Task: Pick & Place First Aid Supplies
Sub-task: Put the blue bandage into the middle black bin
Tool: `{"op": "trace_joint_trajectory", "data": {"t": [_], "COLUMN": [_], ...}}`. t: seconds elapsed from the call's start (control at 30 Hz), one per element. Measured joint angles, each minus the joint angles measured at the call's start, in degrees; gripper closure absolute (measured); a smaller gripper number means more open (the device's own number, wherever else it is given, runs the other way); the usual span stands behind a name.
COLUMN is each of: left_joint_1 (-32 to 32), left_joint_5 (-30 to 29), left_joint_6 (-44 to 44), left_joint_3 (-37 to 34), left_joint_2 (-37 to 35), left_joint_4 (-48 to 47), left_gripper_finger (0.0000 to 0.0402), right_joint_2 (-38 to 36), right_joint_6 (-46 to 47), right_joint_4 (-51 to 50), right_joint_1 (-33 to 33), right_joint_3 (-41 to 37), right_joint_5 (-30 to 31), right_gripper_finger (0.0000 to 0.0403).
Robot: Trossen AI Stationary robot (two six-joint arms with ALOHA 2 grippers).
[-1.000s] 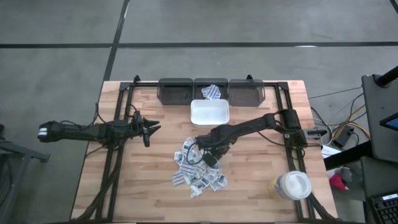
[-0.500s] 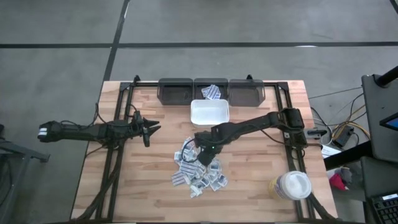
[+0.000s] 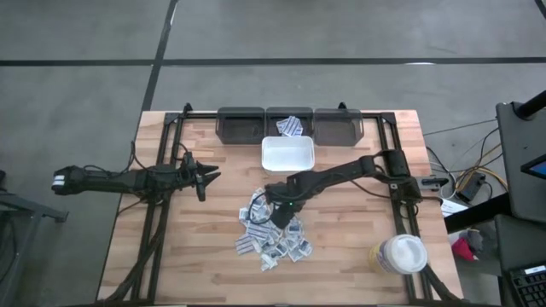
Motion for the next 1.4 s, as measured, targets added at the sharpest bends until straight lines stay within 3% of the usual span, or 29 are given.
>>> {"op": "trace_joint_trajectory", "data": {"t": [0.2,0.83,1.23,1.4], "left_joint_1": [0.0,0.0,0.0,0.0], "left_joint_5": [0.0,0.0,0.0,0.0], "left_joint_6": [0.0,0.0,0.0,0.0], "left_joint_3": [0.0,0.0,0.0,0.0], "left_joint_2": [0.0,0.0,0.0,0.0], "left_joint_4": [0.0,0.0,0.0,0.0], "left_gripper_finger": [0.0278,0.0278,0.0278,0.0278], "right_joint_2": [-1.3,-1.4,-1.6,-1.8], "right_joint_6": [0.3,-1.4,-2.7,-2.6], "right_joint_4": [-0.8,0.4,1.3,1.4], "right_joint_1": [0.0,-0.1,-0.1,-0.1], "right_joint_3": [0.0,-4.4,-5.9,-6.0], "right_joint_5": [-2.7,0.0,1.1,1.1], "right_gripper_finger": [0.0306,0.0313,0.0387,0.0394]}}
